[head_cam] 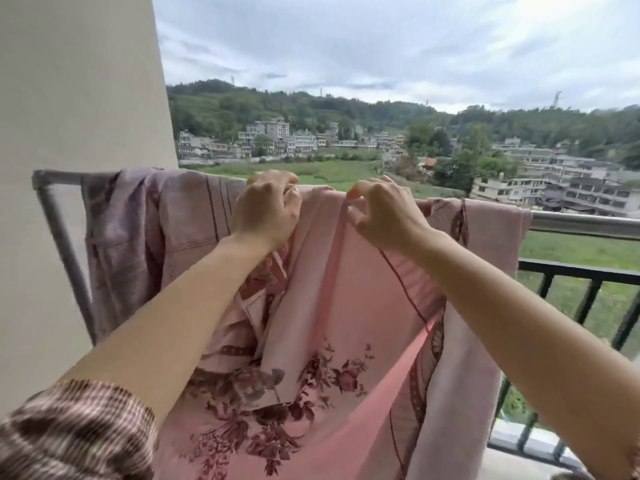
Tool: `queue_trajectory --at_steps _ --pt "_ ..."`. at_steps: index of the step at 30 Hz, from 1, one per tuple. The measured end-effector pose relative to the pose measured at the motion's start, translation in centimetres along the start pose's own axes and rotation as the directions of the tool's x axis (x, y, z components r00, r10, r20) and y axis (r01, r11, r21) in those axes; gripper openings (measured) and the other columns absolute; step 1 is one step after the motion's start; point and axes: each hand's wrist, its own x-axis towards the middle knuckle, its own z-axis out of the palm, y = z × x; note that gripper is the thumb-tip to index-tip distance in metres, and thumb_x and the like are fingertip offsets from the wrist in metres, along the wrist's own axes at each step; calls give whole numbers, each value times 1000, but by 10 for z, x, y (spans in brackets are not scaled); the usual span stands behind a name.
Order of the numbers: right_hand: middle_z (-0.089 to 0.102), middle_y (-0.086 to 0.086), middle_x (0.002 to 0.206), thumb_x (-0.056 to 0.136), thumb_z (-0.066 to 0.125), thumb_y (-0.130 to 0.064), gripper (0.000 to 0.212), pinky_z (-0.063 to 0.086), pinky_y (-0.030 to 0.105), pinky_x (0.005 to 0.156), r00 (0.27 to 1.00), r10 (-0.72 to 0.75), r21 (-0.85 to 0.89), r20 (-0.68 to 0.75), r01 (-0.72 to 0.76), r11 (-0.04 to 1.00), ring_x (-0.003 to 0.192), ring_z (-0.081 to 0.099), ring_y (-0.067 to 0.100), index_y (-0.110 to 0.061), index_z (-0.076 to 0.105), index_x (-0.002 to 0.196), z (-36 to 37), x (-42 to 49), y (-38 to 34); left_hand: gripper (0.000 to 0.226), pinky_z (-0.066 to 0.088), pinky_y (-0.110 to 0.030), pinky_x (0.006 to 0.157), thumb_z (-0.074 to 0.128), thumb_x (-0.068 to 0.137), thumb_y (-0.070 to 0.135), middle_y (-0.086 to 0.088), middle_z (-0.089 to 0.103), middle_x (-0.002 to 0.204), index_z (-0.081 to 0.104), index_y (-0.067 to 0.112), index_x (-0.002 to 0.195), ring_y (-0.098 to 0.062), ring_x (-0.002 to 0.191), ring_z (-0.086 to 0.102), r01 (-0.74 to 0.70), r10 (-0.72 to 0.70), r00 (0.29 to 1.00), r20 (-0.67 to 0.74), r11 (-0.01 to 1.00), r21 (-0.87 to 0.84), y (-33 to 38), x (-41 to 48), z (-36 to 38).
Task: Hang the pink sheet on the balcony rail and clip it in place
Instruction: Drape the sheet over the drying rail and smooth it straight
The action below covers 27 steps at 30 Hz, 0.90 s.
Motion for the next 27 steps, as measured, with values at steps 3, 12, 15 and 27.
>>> queue_trajectory --at_steps 3,12,15,27 --pt "63 5 112 88 56 -21 23 39 43 93 998 -62 29 29 61 998 115 48 23 -13 65 108 24 16 -41 30 40 -34 96 46 92 20 -8 63 121 63 11 115 -25 117 52 119 -117 992 -38 991 64 -50 -9 -32" --pt "58 6 118 89 54 -21 28 35 44 97 991 -134 -32 -1 134 990 118 45 23 -9 60 114 88 73 -145 52 30 -47 108 47 92 33 -17 38 144 41 10 138 -36 132 32 497 -489 867 -96 861 106 -193 -13 -94" --pt "56 6 120 91 54 -34 37 38 42 94 993 -115 -62 -37 113 992 118 45 23 -10 59 118 109 99 -178 79 25 -54 109 48 87 58 -18 30 149 25 12 146 -38 138 23 657 -658 753 2 752 60 -246 -6 -106" --pt "50 2 86 85 51 -6 17 37 25 60 986 -14 -239 168 55 969 83 52 21 -10 46 70 151 177 -270 20 51 -9 62 54 95 35 9 67 89 66 23 103 -6 83 63 572 -350 814 464 623 -533 -355 27 -131"
